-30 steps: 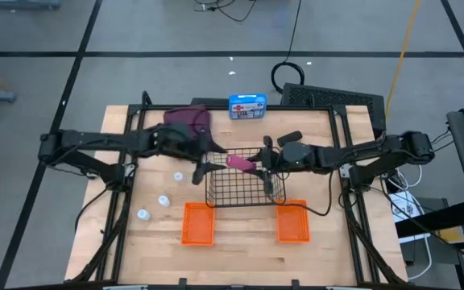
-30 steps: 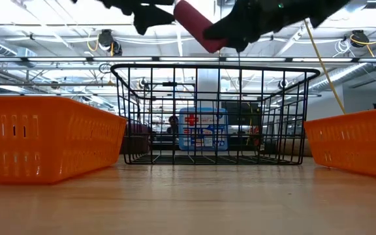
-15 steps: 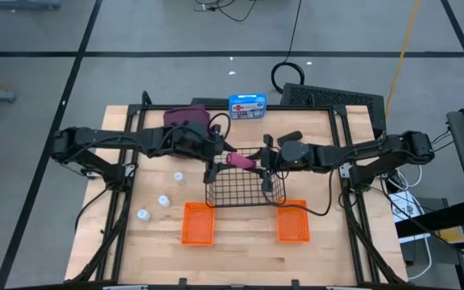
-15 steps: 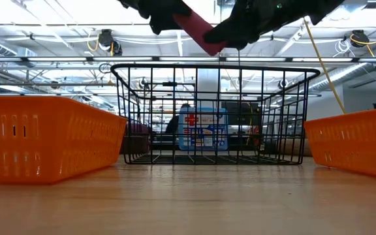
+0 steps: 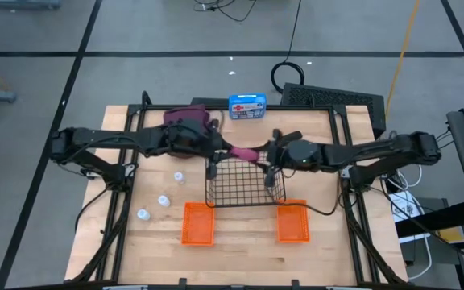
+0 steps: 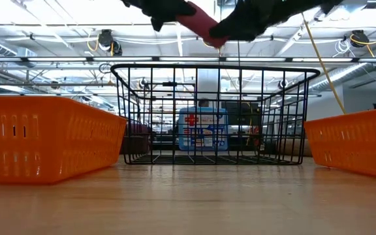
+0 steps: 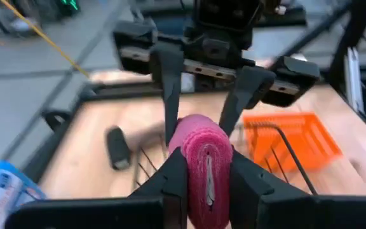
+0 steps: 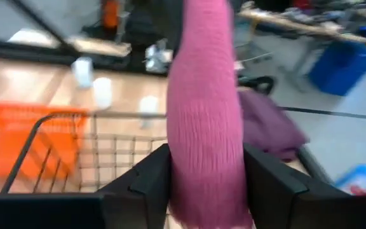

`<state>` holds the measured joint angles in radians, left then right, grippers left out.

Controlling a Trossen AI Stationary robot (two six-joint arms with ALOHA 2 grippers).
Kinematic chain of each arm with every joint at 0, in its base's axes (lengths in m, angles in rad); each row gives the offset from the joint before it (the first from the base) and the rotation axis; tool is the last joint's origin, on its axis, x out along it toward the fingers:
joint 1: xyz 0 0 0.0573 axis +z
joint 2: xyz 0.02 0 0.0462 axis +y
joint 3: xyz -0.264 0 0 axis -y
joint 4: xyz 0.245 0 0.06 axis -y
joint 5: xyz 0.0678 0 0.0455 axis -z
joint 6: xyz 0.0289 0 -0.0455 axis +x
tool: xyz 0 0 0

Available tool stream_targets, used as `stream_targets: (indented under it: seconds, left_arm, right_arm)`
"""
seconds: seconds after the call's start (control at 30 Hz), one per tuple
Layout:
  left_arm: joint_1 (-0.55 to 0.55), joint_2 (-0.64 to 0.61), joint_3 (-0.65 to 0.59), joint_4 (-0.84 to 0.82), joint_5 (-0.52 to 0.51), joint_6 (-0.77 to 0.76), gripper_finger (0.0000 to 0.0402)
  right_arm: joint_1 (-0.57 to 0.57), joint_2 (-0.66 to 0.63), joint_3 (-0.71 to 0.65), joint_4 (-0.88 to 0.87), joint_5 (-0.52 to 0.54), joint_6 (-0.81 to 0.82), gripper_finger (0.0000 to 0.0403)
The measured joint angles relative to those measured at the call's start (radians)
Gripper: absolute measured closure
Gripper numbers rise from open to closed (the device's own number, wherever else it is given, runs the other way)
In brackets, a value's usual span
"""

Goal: Pick & Place Medicine items
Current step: Put the pink bandage into the left orange basket

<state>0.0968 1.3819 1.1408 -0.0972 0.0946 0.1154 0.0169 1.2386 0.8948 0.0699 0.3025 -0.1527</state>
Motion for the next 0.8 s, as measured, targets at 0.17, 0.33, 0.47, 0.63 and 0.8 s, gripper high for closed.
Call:
stream_targets:
  seconds: [0.17,0.33,0.47,0.63,0.8]
  left_arm:
    - [0.023,-0.097,-0.166,0.276,0.062,0.007,0.0336]
    - [0.069,-0.119,-0.373,0.667,0.144,-0.056,0.0336]
    - [0.077,-0.123,-0.430,0.815,0.174,-0.093,0.0336]
    - [0.071,-0.122,-0.431,0.814,0.175,-0.098,0.0336]
    - [0.072,-0.121,-0.431,0.803,0.178,-0.111,0.0336]
  right_arm:
    - [-0.005,-0.105,-0.015,-0.135,0.075,0.060,0.0193]
    - [-0.003,-0.160,-0.106,0.092,0.048,0.061,0.0155]
    - [-0.014,-0.138,-0.196,0.371,-0.078,0.061,0.0137]
    - [-0.025,-0.059,-0.236,0.631,-0.152,0.066,0.0134]
    - [-0.023,0.022,-0.232,0.795,-0.227,0.063,0.0141]
